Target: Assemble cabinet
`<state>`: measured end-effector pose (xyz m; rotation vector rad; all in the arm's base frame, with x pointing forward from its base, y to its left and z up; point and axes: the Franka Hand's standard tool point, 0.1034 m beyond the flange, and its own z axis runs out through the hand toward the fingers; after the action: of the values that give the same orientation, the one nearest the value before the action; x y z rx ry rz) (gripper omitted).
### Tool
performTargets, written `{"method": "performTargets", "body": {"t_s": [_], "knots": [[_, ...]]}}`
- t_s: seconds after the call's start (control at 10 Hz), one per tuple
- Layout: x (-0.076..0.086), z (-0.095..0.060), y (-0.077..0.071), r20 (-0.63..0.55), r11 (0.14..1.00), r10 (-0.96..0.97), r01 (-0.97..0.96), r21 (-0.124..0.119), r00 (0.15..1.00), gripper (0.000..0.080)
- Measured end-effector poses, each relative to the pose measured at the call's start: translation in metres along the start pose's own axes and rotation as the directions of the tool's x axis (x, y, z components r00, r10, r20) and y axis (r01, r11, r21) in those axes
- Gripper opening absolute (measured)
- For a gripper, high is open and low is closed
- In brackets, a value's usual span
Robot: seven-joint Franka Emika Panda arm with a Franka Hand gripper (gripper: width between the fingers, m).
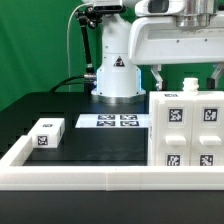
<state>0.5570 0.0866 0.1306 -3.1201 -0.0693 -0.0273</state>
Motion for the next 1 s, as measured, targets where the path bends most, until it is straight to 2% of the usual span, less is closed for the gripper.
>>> {"method": "performTargets", "body": {"t_s": [0.2, 0.4, 0.5, 0.7, 0.8, 0.9, 1.0], "knots": [[-0.003, 0.003, 0.005, -0.012, 1.000, -0.027, 0.027, -0.001, 1.000, 0.0796], [-0.046, 0.018, 0.043, -0.006, 0.999, -0.039, 0.038, -0.016, 0.999, 0.0797], [-0.059, 0.020, 0.063, 0.000, 0.999, -0.046, 0.046, -0.022, 0.999, 0.0797], [-0.081, 0.023, 0.117, 0.013, 0.998, -0.046, 0.047, -0.035, 0.999, 0.0796], [-0.084, 0.024, 0.131, 0.015, 0.999, -0.022, 0.022, -0.041, 1.000, 0.0796], [-0.082, 0.024, 0.123, 0.014, 0.999, -0.033, 0.034, -0.039, 0.999, 0.0796], [-0.082, 0.024, 0.122, 0.014, 0.998, -0.040, 0.041, -0.039, 0.999, 0.0796]]}}
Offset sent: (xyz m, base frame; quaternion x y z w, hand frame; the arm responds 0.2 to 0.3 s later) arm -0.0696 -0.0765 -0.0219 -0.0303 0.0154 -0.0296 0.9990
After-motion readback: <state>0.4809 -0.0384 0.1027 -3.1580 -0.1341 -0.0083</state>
